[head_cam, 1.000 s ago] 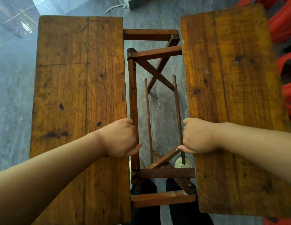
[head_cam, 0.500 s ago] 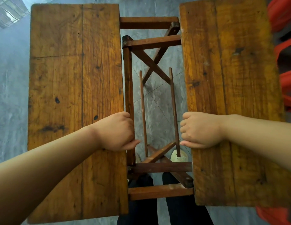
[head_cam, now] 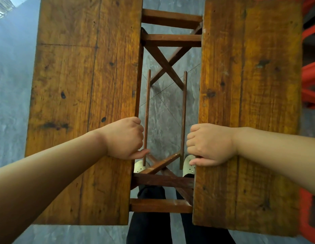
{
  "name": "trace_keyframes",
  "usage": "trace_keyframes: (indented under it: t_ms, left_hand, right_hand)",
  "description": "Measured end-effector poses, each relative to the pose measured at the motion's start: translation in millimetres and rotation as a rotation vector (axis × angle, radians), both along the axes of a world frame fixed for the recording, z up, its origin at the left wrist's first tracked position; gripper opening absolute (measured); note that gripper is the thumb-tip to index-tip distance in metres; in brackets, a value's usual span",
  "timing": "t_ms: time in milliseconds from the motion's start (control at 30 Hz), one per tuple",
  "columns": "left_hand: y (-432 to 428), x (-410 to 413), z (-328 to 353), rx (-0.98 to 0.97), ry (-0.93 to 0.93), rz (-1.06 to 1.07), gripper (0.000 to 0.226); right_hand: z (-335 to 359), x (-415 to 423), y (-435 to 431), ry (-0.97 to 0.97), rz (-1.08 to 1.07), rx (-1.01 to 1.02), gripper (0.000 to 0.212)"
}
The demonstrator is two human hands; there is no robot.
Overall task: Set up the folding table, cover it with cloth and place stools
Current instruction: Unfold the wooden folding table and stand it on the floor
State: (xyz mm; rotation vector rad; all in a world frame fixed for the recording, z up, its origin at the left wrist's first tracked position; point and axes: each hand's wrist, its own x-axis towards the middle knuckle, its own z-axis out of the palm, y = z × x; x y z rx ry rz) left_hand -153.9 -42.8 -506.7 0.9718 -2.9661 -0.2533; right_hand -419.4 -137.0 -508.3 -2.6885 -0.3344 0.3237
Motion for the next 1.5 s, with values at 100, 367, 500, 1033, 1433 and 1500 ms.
trace_keyframes:
  t_ms: [100,367,500,1033,1433,1500]
  left_hand:
    - [-7,-3,-1,-0.035,0.022,-0.008,0.056]
    - [-10,0,-10,0.015,0.000,0.007,0.060]
    - [-8,-6,-7,-0.002,0.012,0.012,0.059]
    - [-23,-28,-27,-0.018,0.000,-0.011,0.065]
    - [-14,-34,-41,0.186,-0.113,-0.081,0.073]
    - [-14,-34,-42,0.200,-0.115,-0.091,0.075]
  right_hand:
    - [-6,-4,1,-0.019,-0.011,0.006,0.059]
    - [-15,6,-4,-0.113,-0.037,-0.071,0.057]
    - [-11,12,-3,-0.129,-0.018,-0.109,0.057]
    - [-16,22,-2,-0.029,-0.036,-0.075,0.068]
    - [-29,11,6,0.051,0.052,-0.064,0.072]
    - [-31,9,10,0.045,0.034,-0.065,0.073]
